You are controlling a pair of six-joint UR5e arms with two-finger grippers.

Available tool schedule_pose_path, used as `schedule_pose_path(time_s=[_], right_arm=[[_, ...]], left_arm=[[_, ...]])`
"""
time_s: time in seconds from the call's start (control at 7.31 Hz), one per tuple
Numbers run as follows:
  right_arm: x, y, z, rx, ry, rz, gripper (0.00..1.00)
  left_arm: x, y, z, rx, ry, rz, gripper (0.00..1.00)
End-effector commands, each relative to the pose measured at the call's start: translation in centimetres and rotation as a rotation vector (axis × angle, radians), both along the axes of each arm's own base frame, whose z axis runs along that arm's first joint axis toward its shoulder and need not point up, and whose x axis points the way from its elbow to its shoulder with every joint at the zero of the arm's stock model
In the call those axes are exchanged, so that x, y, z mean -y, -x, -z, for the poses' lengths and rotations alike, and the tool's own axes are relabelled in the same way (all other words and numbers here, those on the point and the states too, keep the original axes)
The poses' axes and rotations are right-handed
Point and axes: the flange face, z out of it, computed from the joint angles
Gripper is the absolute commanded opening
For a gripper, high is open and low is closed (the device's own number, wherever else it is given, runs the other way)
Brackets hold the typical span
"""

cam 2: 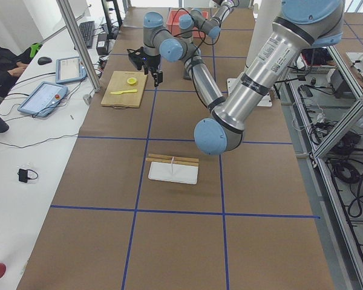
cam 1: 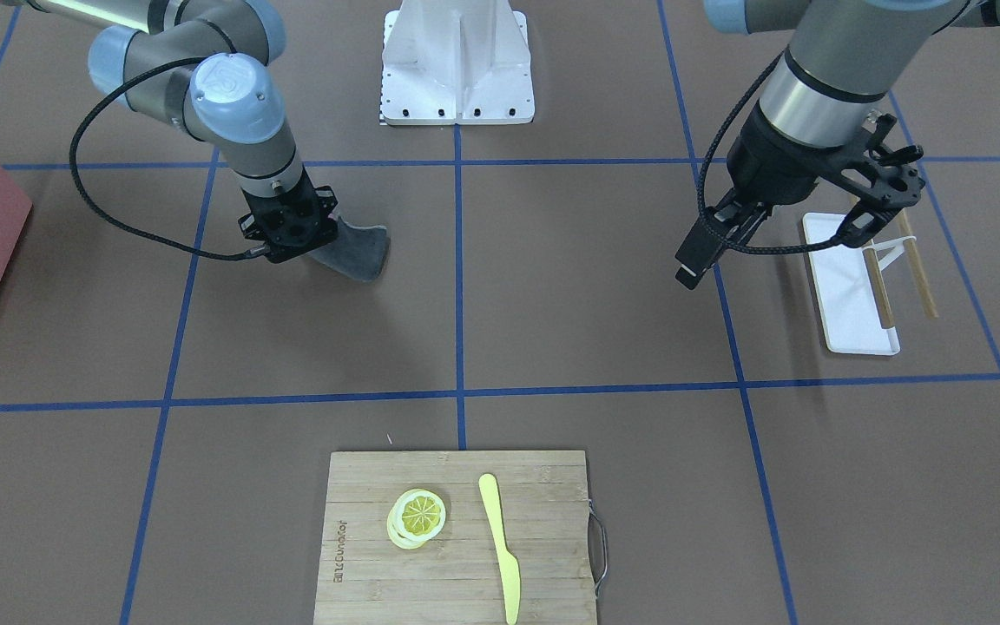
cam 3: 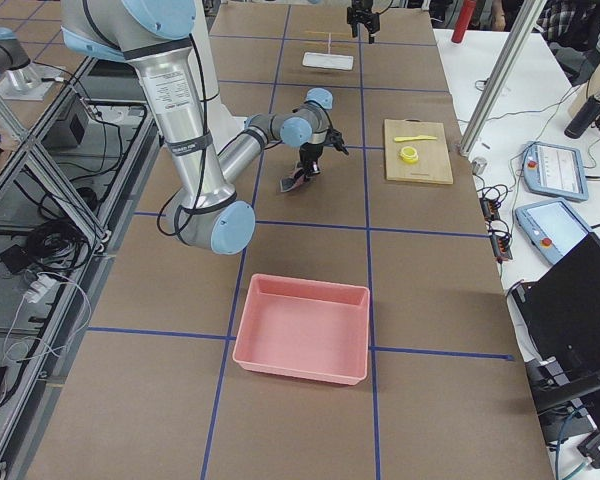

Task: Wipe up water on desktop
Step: 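Press the cloth onto the table with the right gripper and wipe forward, then wipe the cloth back and forth across the table with the right gripper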

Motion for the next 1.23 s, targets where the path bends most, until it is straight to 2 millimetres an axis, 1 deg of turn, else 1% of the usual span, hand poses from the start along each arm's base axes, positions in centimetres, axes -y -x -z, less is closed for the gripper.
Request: schedule_pose_path(time_s=[0.0, 0.14, 0.27, 0.41, 0.55, 0.68, 0.82, 0.96, 1.09], right_arm=[[4.9, -3.7, -2.8, -0.038, -0.006, -0.031, 0.0], [5.9, -4.9, -3.5, -0.043, -0.009, -0.03, 0.0], [6.6, -5.6, -4.8, -0.061, -0.004, -0.033, 0.0], [8.4, -7.9, -5.8, -0.073, -0.019, -0.037, 0.0], [9.0, -10.3, -8.0, -0.098, -0.042, -0.009, 0.0], [9.6, -11.8, -10.2, -0.122, -0.042, -0.001, 0.0], [9.6, -12.0, -10.0, -0.119, -0.043, -0.006, 0.0], [9.1, -11.5, -9.8, -0.115, -0.041, -0.002, 0.0], [7.5, -10.1, -8.5, -0.095, -0.039, 0.003, 0.0]], left_arm=[[-0.1, 0.0, 0.2, -0.003, -0.003, -0.001, 0.99], [-0.1, 0.0, 0.2, -0.003, -0.003, -0.001, 0.99], [0.0, 0.1, 0.2, -0.003, -0.004, -0.001, 0.99], [0.0, 0.1, 0.0, -0.001, -0.001, -0.001, 0.99], [0.0, 0.1, 0.1, -0.003, 0.001, -0.002, 0.99], [0.0, 0.1, 0.1, -0.004, 0.002, -0.001, 0.99], [0.0, 0.0, -0.1, -0.002, 0.004, -0.002, 0.99], [0.1, 0.2, -0.2, -0.001, 0.004, 0.0, 0.99], [0.0, 0.0, -1.2, 0.007, 0.013, -0.004, 0.99]])
